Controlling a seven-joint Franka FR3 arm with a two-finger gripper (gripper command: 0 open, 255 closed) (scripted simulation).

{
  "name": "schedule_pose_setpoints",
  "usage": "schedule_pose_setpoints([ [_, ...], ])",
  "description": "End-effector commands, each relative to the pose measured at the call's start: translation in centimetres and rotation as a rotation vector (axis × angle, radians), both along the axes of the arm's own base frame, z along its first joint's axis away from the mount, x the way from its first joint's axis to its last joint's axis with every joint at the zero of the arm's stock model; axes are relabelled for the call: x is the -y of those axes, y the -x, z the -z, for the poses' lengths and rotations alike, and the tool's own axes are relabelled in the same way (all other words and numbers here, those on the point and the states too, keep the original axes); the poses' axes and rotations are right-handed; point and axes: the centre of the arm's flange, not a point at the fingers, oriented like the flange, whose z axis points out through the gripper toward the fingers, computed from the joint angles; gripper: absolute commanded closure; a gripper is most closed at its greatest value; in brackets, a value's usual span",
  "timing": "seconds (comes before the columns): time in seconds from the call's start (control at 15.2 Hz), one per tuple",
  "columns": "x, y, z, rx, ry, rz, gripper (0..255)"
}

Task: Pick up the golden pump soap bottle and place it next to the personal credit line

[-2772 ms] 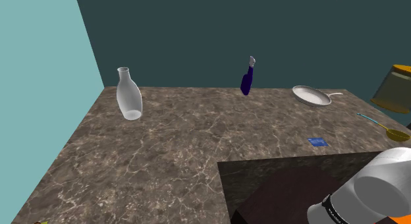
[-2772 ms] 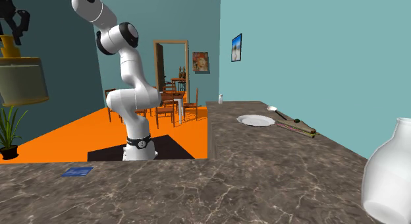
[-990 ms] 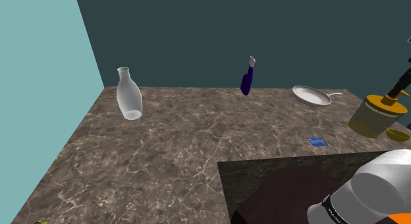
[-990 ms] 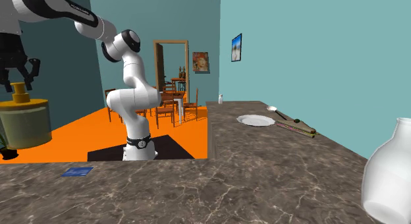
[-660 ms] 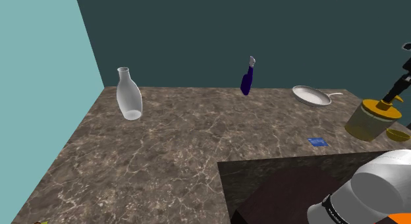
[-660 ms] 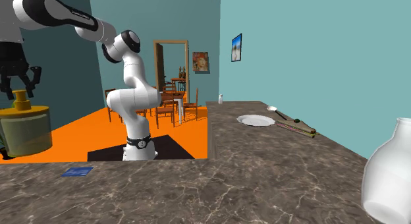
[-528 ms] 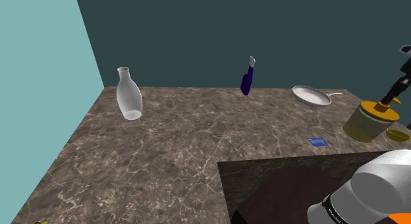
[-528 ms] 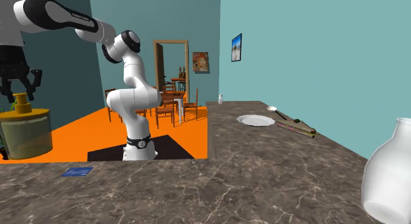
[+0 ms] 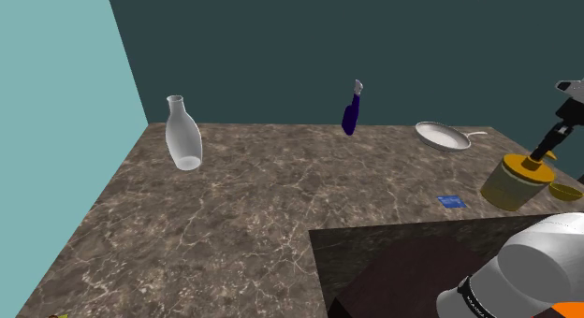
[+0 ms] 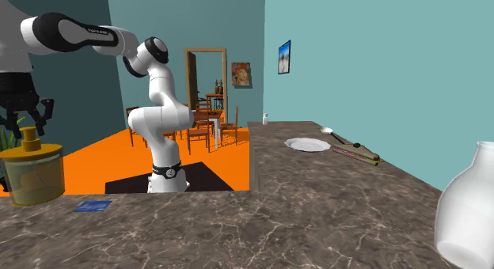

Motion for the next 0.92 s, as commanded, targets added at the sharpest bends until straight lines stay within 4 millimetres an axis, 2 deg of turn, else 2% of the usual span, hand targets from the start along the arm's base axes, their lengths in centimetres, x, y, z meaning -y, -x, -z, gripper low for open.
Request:
schedule_pose_setpoints([
  [0.0,0.0,0.1,1.0,0.001,0.001,0.000,255],
  [0.13,0.0,0.1,2.3,0.001,0.001,0.000,255],
  [0.66,0.0,0.1,2.3,0.001,0.001,0.000,255],
  [0.73,0.0,0.1,2.3,0.001,0.001,0.000,0],
  [0.86,0.0,0.1,2.3,0.001,0.001,0.000,0],
])
